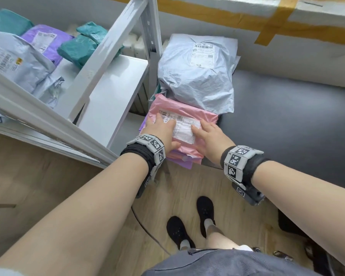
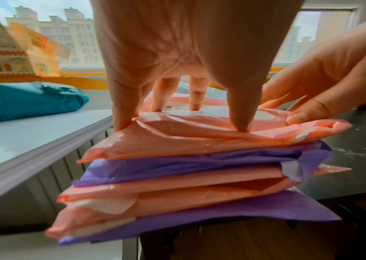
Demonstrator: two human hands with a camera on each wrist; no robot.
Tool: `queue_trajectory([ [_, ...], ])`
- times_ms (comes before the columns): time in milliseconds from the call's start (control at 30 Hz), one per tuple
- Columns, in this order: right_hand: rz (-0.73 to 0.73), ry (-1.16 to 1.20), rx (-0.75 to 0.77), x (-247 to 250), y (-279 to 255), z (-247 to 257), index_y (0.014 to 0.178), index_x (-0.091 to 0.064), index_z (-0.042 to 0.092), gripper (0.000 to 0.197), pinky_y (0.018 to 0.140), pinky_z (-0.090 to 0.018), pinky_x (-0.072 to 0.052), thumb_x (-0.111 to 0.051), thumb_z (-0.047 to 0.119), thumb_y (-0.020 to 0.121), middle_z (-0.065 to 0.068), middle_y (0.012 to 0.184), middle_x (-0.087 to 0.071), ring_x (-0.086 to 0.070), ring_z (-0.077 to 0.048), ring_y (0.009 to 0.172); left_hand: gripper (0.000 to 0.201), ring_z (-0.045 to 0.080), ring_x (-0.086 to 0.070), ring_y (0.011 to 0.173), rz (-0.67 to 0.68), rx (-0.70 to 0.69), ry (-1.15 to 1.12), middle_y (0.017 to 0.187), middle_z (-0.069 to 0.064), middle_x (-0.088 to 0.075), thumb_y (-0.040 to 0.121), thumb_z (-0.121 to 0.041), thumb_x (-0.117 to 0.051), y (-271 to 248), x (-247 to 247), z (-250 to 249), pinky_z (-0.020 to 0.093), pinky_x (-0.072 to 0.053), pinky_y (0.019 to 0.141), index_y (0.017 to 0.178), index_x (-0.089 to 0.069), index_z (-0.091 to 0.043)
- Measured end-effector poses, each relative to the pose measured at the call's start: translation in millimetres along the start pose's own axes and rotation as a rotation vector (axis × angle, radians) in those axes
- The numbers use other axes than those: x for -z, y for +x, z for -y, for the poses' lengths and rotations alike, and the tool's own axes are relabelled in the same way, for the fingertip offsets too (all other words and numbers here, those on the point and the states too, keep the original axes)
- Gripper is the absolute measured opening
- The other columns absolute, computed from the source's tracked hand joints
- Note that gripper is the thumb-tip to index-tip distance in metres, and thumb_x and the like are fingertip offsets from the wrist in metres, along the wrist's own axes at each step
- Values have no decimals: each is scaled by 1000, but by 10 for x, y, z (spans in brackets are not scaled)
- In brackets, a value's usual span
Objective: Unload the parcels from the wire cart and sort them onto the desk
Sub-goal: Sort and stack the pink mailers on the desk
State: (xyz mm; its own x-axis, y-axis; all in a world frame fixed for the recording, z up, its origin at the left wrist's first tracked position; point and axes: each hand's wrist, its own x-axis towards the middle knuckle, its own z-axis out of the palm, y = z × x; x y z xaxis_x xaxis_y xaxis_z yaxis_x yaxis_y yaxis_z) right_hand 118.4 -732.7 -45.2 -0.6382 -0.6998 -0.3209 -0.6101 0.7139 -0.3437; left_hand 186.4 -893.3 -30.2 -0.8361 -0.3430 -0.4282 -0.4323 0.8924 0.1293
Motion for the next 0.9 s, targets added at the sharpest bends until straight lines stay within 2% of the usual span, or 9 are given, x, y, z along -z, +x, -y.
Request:
queue_trajectory([
  [100, -62, 56, 68, 33, 11, -48, 139, -44, 22, 56, 116, -39, -21, -62, 29, 87, -12, 150, -30, -23, -33, 139, 64, 43, -13, 141, -11, 28, -37, 155, 16, -13, 79, -52, -64, -4, -31, -17, 55, -27, 112, 132, -38, -27],
  [200, -99, 183, 61, 59, -44, -103, 137, -47, 25, 58, 115, -39, -22, -66, 37, 83, -10, 149, -27, -22, -29, 137, 66, 41, -10, 143, -21, 34, -59, 156, 17, -9, 81, -51, -63, -19, -29, -9, 52, -22, 115, 136, -34, -28],
  [267, -142, 217, -48, 72, -74, -152, 137, -44, 33, 63, 112, -39, -29, -67, 46, 80, -10, 143, -25, -24, -27, 132, 66, 40, -9, 143, -34, 39, -60, 156, 17, -8, 82, -50, -63, -19, -14, -21, 51, -21, 116, 137, -33, -27],
  [333, -98, 282, -158, 78, -79, -186, 141, -33, 39, 73, 106, -37, -36, -66, 51, 77, -11, 136, -30, -37, -27, 124, 66, 41, -9, 143, -42, 53, -66, 156, 17, -8, 82, -49, -63, -32, -18, -45, 52, -22, 115, 137, -33, -26],
  [400, -18, 358, -142, 76, -60, -174, 147, -22, 34, 79, 99, -33, -41, -65, 45, 81, -14, 134, -43, -49, -28, 117, 66, 41, -9, 143, -40, 62, -63, 156, 17, -8, 82, -49, -63, -35, -26, -55, 53, -23, 115, 136, -33, -26],
  [467, 5, 345, -89, 70, -32, -152, 149, -17, 24, 80, 98, -31, -39, -63, 36, 85, -15, 136, -47, -49, -29, 121, 66, 41, -8, 143, -28, 69, -62, 156, 16, -7, 82, -49, -63, -26, -38, -52, 53, -23, 114, 136, -33, -27],
  [533, 27, 322, -77, 81, 9, -140, 150, -14, 21, 80, 99, -32, -38, -61, 34, 87, -15, 138, -46, -47, -29, 125, 67, 41, -6, 144, -15, 83, -67, 157, 16, -5, 82, -49, -63, -28, -32, -55, 53, -22, 115, 137, -32, -27],
  [767, 70, 297, -64, 131, 41, -200, 151, -12, 21, 82, 100, -31, -38, -61, 39, 87, -15, 140, -45, -46, -29, 126, 69, 40, -6, 144, 18, 101, -48, 157, 16, -6, 81, -49, -64, -27, 48, -83, 52, -21, 115, 138, -32, -28],
  [900, 44, 277, -93, 187, 21, -162, 150, -15, 22, 82, 99, -30, -39, -62, 41, 85, -16, 139, -45, -47, -29, 125, 73, 39, -15, 141, -14, 97, -15, 154, 15, -16, 77, -52, -64, -79, 90, -93, 52, -26, 113, 137, -33, -26],
])
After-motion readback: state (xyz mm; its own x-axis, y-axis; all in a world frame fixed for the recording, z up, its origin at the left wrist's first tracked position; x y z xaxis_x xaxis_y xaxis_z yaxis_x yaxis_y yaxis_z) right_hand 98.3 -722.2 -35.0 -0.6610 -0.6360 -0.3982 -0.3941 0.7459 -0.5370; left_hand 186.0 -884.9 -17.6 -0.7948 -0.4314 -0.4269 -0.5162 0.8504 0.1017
